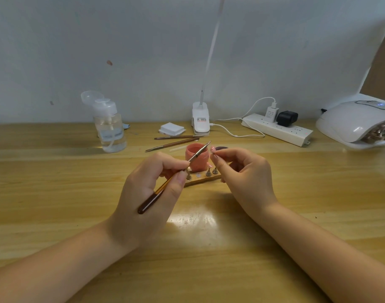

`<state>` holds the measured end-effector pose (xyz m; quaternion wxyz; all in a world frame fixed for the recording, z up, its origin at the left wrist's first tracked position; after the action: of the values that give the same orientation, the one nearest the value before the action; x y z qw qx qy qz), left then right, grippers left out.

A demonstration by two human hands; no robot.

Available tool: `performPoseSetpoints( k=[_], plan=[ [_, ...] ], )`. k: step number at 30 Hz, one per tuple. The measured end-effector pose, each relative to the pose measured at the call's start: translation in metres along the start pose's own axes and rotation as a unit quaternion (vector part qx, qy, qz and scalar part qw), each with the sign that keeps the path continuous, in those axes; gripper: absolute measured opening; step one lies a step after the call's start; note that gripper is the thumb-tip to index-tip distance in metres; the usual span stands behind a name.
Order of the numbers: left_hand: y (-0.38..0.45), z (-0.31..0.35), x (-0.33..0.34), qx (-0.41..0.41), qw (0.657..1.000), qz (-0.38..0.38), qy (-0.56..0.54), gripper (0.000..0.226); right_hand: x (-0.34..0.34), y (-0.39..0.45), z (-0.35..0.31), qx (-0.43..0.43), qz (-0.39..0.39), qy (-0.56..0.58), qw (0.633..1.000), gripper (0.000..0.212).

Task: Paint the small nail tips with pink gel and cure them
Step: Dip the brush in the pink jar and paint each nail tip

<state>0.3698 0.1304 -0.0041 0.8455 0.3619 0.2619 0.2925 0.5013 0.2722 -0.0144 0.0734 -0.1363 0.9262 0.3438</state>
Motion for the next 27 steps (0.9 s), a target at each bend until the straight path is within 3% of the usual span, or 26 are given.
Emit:
performPoseSetpoints(
  k=[21, 27],
  plan=[
    [0.0006, 0.0022, -0.0003, 0.01, 1.0, -0.018, -0.004, 0.02, 0.0, 0.0002, 0.0009, -0.003, 0.001, -0.002, 1.0, 0.017],
    [0.0004, 0.0027, 0.0007, -0.034, 0.999, 0.012, -0.016, 0.016, 0.0009, 0.0003, 0.001, -0.004, 0.004, -0.004, 1.0, 0.015]
  ],
)
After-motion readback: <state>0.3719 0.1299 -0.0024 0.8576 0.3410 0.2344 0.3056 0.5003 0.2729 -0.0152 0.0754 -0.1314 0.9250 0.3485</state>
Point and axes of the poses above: each hand's wrist, its own y-axis towards the middle knuckle, its own x-axis out of the palm, z = x × y, the point moved 1 cm from there along y, towards the middle knuckle, and after that the axes turned 6 degrees about z, right-handed, at the moved point
